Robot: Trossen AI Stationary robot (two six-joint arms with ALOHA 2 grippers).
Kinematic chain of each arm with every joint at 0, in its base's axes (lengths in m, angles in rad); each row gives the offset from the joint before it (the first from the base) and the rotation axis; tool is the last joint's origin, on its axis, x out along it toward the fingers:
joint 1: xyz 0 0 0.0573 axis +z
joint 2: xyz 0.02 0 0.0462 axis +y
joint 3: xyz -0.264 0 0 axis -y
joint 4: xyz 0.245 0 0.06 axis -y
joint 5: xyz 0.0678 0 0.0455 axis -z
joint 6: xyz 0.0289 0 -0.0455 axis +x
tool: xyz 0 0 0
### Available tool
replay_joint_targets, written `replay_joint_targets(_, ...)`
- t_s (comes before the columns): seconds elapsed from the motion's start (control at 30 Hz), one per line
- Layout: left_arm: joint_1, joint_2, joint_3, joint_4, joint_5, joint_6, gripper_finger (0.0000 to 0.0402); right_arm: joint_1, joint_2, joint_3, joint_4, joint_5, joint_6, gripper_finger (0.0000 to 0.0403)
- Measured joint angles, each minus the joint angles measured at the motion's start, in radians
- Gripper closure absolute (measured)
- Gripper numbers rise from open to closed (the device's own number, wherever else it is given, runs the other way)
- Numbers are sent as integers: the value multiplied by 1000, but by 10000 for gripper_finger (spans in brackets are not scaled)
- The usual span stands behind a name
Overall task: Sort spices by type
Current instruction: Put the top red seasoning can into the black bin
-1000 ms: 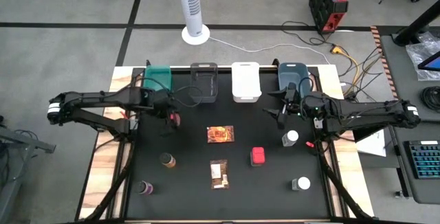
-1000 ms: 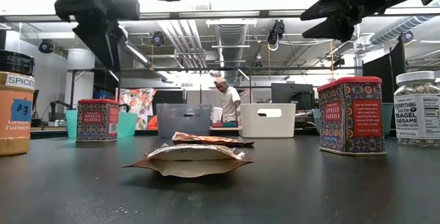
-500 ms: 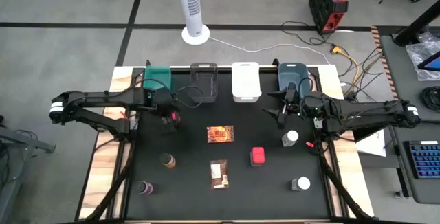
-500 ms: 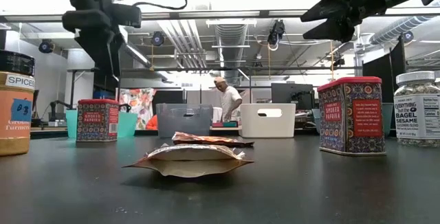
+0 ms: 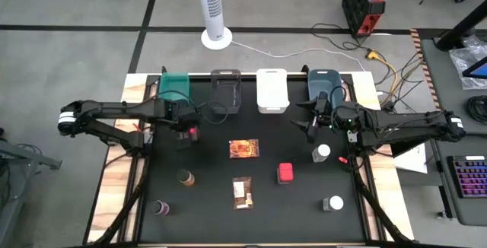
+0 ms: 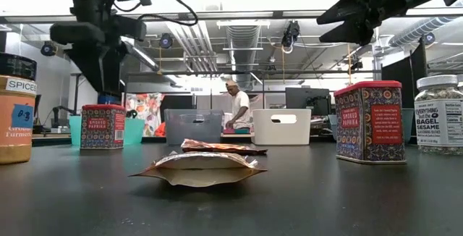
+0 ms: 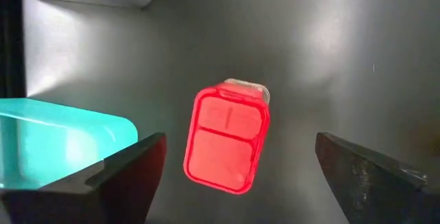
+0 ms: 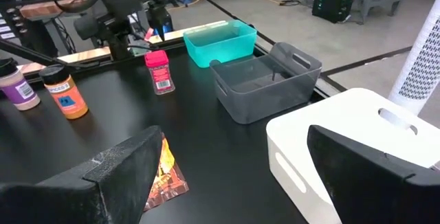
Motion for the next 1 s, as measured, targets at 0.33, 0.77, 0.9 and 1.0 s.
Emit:
replay_joint_targets(0.33,61,0,-13,9,27,65,58,0,0,0,0,0,0,48)
replay_joint_targets(0.77,105,5,-59,47,101,77,64,0,0,0,-1,0,0,48)
replay_joint_targets(0.9,105,5,-94,76,99,81,64,0,0,0,-1,0,-1,48)
replay_joint_targets(1.0,105,5,-117,113,97,85,64,0,0,0,-1,0,-1,48)
